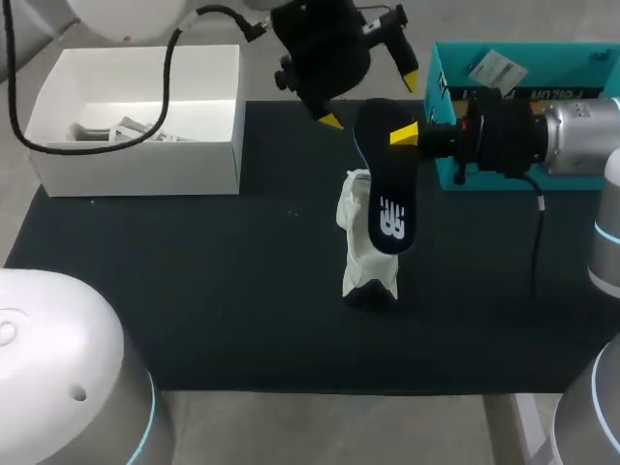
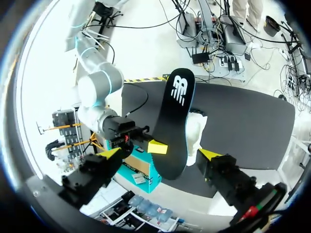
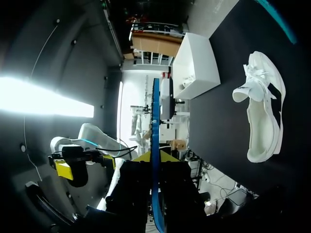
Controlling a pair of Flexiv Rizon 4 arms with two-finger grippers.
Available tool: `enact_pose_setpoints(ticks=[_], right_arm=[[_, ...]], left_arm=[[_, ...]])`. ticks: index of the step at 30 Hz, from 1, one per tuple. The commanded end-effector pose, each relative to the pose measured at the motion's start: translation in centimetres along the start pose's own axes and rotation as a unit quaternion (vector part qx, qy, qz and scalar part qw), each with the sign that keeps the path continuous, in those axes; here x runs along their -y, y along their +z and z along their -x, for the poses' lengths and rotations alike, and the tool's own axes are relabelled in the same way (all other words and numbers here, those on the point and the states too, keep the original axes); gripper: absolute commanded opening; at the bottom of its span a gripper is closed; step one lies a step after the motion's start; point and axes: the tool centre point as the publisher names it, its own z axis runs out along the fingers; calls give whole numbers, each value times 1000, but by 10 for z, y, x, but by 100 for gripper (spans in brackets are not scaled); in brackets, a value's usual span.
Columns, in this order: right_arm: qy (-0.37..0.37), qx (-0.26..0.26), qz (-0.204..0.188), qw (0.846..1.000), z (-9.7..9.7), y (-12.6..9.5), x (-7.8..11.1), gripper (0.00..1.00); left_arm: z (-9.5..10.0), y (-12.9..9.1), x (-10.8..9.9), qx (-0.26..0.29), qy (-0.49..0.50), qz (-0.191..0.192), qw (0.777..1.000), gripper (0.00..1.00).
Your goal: Take the shoe out of the shoebox, open the shoe tongue, remove and reinsert the insole, then place the shoe into the shoebox
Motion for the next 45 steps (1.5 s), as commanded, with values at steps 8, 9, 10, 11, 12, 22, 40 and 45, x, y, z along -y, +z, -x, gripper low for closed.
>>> enact_pose_setpoints(ticks=[8,9,10,11,12,22,40,45], right_arm=[[7,-17,14,1000,-6,-4,2,0],[8,-21,15,1000,-7,-4,2,0],[9,-25,15,1000,-9,-5,1,0],[9,-28,16,999,-10,-5,1,0],[11,-34,16,999,-11,-5,0,0],[13,-55,10,998,-27,-4,-5,0],[13,-62,12,998,-39,-6,-2,0],[8,-37,2,999,-36,-4,0,0]], left_arm=[[-27,-7,-10,393,9,-64,917,100],[-28,-5,-7,393,16,-69,917,100],[-29,-2,-4,399,17,-71,914,100],[-30,1,-1,409,18,-76,909,100],[-31,4,2,415,16,-78,906,100],[-35,26,-1,490,-8,-71,869,100],[-22,51,-13,535,-5,-58,843,64],[-24,57,-9,505,17,-82,859,59]])
